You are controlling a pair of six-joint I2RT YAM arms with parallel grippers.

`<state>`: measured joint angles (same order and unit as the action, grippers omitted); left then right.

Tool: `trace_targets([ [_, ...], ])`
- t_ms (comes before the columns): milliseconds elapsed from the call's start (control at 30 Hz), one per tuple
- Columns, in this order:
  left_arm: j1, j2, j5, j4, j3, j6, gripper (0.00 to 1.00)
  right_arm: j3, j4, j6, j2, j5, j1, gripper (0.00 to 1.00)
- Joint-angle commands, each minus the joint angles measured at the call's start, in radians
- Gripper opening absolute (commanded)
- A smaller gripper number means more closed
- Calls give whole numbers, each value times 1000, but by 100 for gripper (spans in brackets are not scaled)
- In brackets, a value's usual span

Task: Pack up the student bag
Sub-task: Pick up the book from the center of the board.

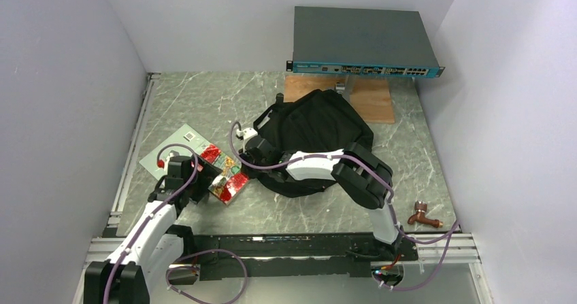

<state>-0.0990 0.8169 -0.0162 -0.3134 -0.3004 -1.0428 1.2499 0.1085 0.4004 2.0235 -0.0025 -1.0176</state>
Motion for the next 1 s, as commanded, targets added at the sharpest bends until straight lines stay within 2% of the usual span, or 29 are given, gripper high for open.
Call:
trace_targets([
  [0, 1, 27, -42, 27, -2, -6, 97, -83, 1, 47, 29, 53, 20, 0],
  [133, 1, -9, -46, -106, -63, 2, 99, -157, 61, 101, 35, 11, 60, 0],
  [233, 2, -75, -40, -138, -34, -35, 100, -194, 98, 125, 37, -28, 84, 0],
  [400, 2, -89, -72, -19, 78, -138, 100, -224, 140, 176, 73, -91, 120, 0],
  [500, 5, -31, -93, 117, 125, -122, 100, -240, 167, 194, 81, -116, 134, 0],
  [633, 7, 19, -95, 209, 152, -124, 99, -237, 174, 201, 93, -139, 140, 0],
  [767, 7, -36, -153, 330, 167, -81, 79, -213, 176, 185, 118, -184, 135, 0],
  [833, 7, -111, -161, 328, 143, -64, 75, -211, 193, 180, 129, -209, 130, 0],
  [967, 6, -269, -134, 315, 120, -76, 74, -184, 186, 159, 144, -226, 108, 0],
])
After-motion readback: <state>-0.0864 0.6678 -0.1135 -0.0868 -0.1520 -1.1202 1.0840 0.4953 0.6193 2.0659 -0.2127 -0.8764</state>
